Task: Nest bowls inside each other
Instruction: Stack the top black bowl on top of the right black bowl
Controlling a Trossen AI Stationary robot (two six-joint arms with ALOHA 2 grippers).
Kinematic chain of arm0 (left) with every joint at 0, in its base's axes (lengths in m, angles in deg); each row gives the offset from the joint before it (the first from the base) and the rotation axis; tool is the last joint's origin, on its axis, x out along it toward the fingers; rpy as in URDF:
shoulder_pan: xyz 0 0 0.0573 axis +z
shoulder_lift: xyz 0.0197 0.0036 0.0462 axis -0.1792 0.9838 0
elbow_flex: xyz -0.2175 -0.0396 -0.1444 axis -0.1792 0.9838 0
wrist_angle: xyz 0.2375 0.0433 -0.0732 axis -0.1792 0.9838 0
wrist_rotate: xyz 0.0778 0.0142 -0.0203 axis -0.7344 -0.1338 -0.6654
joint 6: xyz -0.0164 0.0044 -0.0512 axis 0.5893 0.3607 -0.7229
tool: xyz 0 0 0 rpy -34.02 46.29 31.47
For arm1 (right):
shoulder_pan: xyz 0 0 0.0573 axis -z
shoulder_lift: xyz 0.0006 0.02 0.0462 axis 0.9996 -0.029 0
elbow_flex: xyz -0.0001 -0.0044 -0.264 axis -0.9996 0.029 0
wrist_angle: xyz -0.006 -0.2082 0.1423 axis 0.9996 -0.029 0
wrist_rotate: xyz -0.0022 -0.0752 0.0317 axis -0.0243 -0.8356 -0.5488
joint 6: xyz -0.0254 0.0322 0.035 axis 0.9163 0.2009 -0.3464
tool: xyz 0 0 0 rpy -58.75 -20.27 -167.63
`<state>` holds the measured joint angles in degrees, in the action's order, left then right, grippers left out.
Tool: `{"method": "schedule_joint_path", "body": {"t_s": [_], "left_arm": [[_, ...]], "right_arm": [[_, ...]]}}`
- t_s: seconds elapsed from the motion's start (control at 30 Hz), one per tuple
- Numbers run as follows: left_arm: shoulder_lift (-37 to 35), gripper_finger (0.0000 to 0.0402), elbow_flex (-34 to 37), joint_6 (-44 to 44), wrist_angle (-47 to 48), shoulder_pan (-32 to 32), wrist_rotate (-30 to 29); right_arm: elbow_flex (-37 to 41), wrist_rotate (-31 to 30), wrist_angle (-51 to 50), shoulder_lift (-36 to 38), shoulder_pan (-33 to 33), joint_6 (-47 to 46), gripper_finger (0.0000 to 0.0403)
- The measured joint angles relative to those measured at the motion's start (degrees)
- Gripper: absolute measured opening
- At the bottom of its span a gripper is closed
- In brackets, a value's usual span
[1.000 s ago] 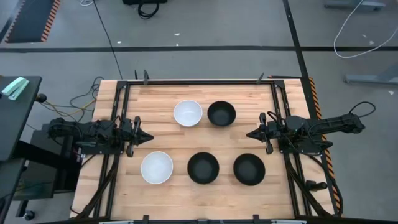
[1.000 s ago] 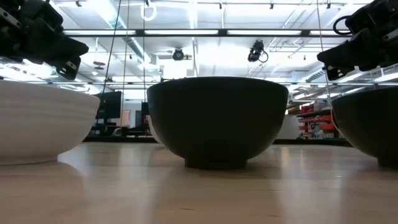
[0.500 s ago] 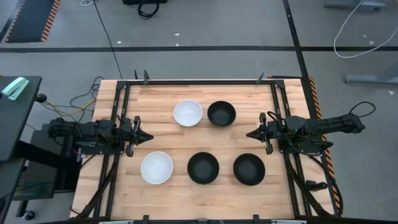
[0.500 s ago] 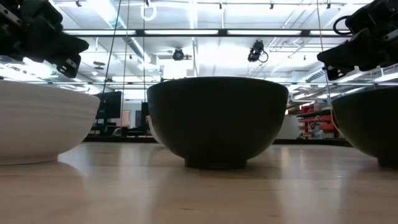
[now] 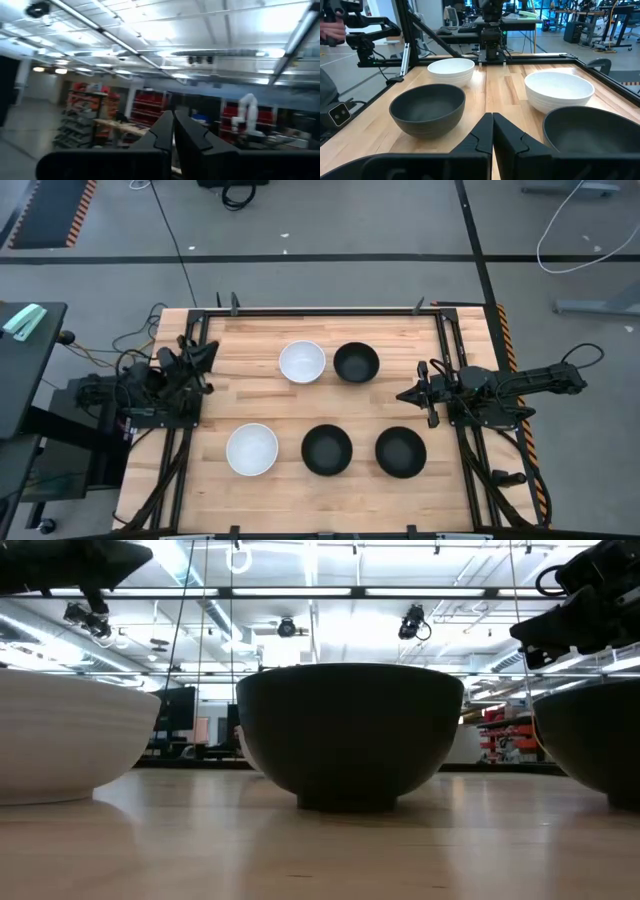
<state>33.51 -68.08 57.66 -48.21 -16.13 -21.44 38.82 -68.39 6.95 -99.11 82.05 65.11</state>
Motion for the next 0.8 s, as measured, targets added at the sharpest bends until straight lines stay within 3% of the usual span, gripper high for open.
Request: {"method": "schedule_joint_path", "body": {"t_s": [0.37,0.5,0.8], "left_arm": [[0.07,0.0023,0.02,-7.24,5.3,4.21,-0.11],[0.07,0.0017,0.02,-7.48,5.65,5.63,-0.11],[0.07,0.0024,0.02,-15.06,5.56,9.43,-2.05]], "right_arm": [[-0.02,-0.04,0.08,0.0,0.17,0.0,0.0014],[0.0,-0.08,1.31,0.01,0.17,-4.28,0.0014],[-0.02,-2.01,14.93,-0.01,0.17,-5.49,0.0014]]}}
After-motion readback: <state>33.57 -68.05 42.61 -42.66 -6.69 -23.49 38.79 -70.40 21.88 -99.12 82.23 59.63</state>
